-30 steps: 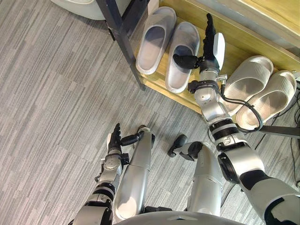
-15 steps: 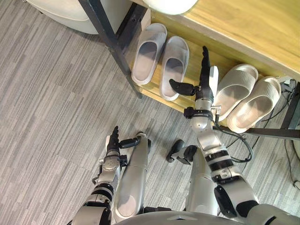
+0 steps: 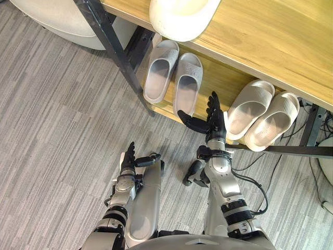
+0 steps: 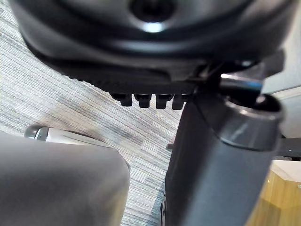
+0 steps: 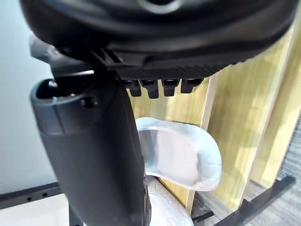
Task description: Organize the slippers on the shoe rack
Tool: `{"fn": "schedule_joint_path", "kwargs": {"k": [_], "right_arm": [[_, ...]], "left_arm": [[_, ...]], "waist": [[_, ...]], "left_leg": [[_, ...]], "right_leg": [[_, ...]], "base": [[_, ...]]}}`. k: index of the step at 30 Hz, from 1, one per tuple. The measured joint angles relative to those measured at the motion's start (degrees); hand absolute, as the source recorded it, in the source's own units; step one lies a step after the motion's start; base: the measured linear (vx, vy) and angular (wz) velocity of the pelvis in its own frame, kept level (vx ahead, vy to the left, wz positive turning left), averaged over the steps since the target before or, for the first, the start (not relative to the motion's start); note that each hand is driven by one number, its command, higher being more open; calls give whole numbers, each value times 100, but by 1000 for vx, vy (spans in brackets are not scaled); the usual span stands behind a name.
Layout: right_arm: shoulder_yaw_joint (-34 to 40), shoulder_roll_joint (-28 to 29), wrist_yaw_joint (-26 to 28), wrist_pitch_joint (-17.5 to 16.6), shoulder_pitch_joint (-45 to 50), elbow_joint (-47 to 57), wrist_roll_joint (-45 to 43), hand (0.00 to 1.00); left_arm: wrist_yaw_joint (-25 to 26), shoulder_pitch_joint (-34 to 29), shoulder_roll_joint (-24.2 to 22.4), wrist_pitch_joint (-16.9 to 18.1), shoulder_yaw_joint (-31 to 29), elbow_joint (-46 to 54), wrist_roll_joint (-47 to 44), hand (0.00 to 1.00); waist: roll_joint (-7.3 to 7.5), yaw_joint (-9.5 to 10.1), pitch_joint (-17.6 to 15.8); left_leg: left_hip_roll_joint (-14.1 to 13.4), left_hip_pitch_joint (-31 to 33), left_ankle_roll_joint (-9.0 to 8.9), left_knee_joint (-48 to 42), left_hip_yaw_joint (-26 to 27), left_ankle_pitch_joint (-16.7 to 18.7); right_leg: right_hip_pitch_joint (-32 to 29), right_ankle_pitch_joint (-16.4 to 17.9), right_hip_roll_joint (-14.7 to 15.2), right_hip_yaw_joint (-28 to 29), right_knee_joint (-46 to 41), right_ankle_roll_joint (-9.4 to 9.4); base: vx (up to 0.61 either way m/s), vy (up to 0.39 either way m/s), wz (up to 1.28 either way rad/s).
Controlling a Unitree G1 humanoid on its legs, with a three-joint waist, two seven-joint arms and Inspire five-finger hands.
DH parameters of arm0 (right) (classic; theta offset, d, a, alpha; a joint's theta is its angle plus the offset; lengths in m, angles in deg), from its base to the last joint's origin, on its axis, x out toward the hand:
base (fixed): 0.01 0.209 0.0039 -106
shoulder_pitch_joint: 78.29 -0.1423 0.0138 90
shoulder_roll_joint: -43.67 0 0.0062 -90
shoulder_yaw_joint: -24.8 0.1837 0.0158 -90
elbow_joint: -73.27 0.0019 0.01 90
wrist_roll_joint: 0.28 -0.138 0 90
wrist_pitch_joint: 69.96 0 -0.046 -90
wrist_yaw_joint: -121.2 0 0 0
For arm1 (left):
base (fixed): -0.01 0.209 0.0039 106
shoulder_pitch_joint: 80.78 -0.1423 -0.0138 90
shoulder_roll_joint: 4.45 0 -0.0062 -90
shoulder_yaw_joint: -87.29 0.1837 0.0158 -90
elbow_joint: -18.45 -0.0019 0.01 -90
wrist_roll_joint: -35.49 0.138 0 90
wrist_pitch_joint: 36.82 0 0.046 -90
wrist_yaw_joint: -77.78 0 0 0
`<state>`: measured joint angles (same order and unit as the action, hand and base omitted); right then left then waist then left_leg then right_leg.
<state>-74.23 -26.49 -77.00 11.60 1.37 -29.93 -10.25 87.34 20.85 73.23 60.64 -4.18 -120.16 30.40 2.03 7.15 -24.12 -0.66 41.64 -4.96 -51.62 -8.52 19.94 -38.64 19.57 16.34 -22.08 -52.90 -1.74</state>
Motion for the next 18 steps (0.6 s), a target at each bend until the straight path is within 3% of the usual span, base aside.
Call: {"fn": "schedule_joint_path", "kwargs": {"k": [8, 18], "right_arm": [[-452, -18, 487, -554, -120, -441, -1696, 100], [-801, 52, 643, -626, -709, -1028, -2407, 100]], "left_arm": [[34, -35, 41, -6, -5, -26, 10, 100], [44, -75, 52, -1, -3, -33, 16, 100]], "waist": [[49, -27, 26], [89, -24, 53]], "left_leg": [[-19, -149, 13, 213, 28, -28], [16, -255, -50, 433, -68, -146]], "right_leg": [[181, -35, -3, -77, 224, 56], [355, -37, 45, -274, 365, 54]], "base": [[35, 42, 3], [-3, 14, 7]]}}
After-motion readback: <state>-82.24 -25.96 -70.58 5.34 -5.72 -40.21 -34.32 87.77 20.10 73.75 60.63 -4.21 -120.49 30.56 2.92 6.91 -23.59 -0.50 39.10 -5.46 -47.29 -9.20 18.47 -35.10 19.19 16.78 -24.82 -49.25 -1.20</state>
